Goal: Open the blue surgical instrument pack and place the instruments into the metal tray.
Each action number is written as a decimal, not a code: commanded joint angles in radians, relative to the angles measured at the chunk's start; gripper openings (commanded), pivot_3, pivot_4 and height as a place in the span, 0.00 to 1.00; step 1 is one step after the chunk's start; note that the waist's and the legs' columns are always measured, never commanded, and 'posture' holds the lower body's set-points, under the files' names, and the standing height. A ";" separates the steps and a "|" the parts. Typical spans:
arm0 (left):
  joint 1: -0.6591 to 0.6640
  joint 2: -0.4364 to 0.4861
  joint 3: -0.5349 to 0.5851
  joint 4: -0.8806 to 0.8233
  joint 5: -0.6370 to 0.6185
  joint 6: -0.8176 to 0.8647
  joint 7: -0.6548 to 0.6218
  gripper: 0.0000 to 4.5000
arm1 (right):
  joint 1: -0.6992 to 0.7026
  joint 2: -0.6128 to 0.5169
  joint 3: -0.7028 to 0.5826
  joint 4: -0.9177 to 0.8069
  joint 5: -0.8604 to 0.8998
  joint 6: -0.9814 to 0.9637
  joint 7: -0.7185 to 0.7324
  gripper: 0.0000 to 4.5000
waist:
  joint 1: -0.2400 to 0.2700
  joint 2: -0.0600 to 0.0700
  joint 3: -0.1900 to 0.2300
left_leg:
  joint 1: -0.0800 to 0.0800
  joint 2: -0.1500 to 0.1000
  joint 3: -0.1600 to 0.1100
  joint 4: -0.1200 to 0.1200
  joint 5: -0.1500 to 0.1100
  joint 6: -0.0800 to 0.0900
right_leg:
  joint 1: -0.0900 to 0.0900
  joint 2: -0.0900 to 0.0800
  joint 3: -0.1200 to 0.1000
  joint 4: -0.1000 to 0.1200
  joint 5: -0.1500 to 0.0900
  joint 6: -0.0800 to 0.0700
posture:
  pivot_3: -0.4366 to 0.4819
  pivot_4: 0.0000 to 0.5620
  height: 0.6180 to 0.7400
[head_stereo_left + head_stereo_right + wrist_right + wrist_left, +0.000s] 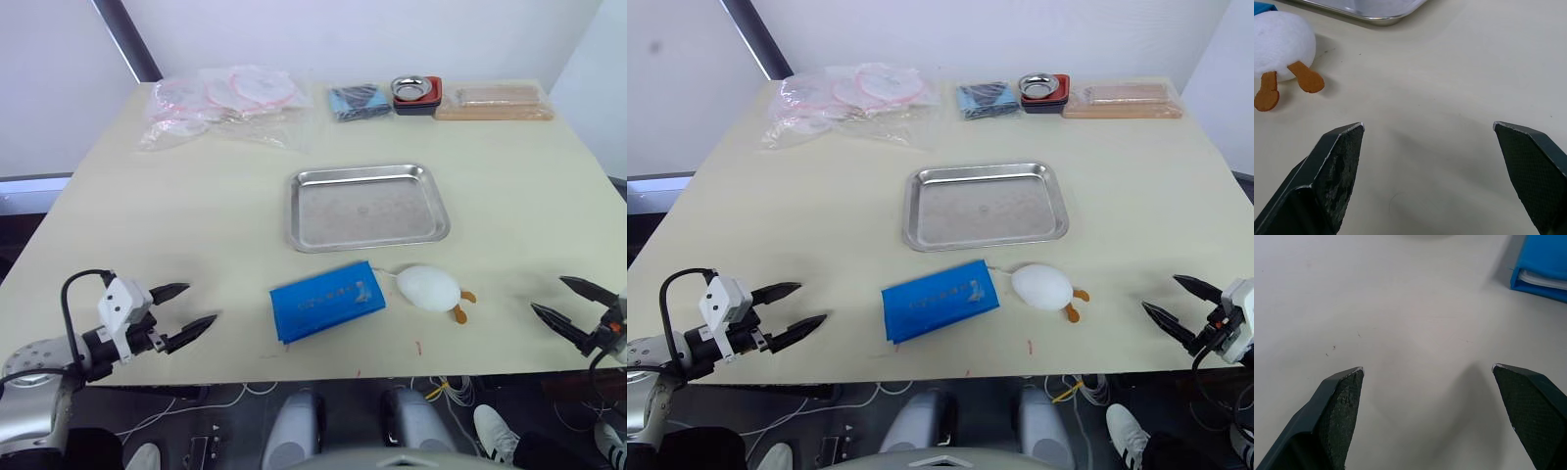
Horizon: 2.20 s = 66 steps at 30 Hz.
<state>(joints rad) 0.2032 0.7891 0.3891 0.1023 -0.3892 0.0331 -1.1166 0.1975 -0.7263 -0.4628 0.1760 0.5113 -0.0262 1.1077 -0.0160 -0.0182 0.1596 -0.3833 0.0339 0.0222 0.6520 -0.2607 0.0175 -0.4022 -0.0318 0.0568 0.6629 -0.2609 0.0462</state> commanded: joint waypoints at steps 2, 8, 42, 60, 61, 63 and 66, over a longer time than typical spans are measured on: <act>0.014 0.011 0.035 -0.001 -0.027 -0.014 -0.019 1.00 | -0.007 -0.022 -0.038 0.041 0.010 -0.027 0.033 0.99 | 0.000 0.000 0.000 | 0.000 0.000 0.000 0.000 0.000 0.000 | 0.000 0.000 0.000 0.000 0.000 0.000 | 0.48 0.27 1.00; 0.027 0.008 0.033 -0.012 -0.034 -0.012 -0.030 1.00 | -0.015 -0.022 -0.038 0.077 0.012 -0.048 0.060 0.99 | 0.000 0.000 0.000 | 0.000 0.000 0.000 0.000 0.000 0.000 | 0.000 0.000 0.000 0.000 0.000 0.000 | 0.48 0.27 1.00; -0.043 0.008 -0.189 -0.105 -0.070 0.064 -0.221 0.00 | -0.020 0.081 0.449 -0.593 0.074 0.416 -0.110 0.01 | 0.002 -0.004 -0.001 | 0.000 0.003 -0.002 0.001 0.000 0.000 | 0.000 0.002 -0.001 0.000 0.001 -0.001 | 0.48 0.27 1.00; -0.182 -0.050 -0.296 -0.004 -0.032 0.055 -0.216 0.00 | -0.308 0.268 0.641 -0.433 -0.192 0.378 -0.341 0.01 | 0.001 -0.006 -0.002 | -0.004 0.003 -0.002 0.003 0.000 0.000 | -0.003 0.004 -0.004 0.001 0.002 -0.003 | 0.48 0.27 1.00; -0.197 -0.059 -0.300 0.014 -0.029 0.052 -0.216 0.00 | -0.324 0.262 0.661 -0.418 -0.223 0.355 -0.333 0.01 | 0.001 -0.006 -0.002 | -0.004 0.003 -0.002 0.003 0.000 0.000 | -0.003 0.004 -0.004 0.001 0.002 -0.003 | 0.48 0.27 1.00; -0.214 -0.068 -0.306 0.034 -0.028 0.050 -0.220 0.00 | -0.348 0.261 0.683 -0.398 -0.257 0.334 -0.327 0.01 | 0.002 -0.006 -0.002 | -0.004 0.003 -0.002 0.003 0.000 0.000 | -0.003 0.004 -0.004 0.001 0.002 -0.003 | 0.48 0.27 1.00; -0.227 -0.077 -0.315 0.049 -0.025 0.050 -0.228 0.00 | -0.369 0.262 0.698 -0.384 -0.259 0.349 -0.310 0.01 | 0.002 -0.006 -0.002 | -0.004 0.003 -0.002 0.003 0.000 0.000 | -0.002 0.005 -0.004 0.002 0.002 -0.003 | 0.48 0.27 1.00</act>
<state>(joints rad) -0.0221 0.7174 0.0864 0.1365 -0.4174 0.0870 -1.3365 -0.1533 -0.4648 0.2294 -0.1973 0.2533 0.3339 0.7821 -0.0143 -0.0239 0.1578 -0.3870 0.0367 0.0204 0.6553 -0.2605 0.0175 -0.4046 -0.0271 0.0527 0.6645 -0.2589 0.0434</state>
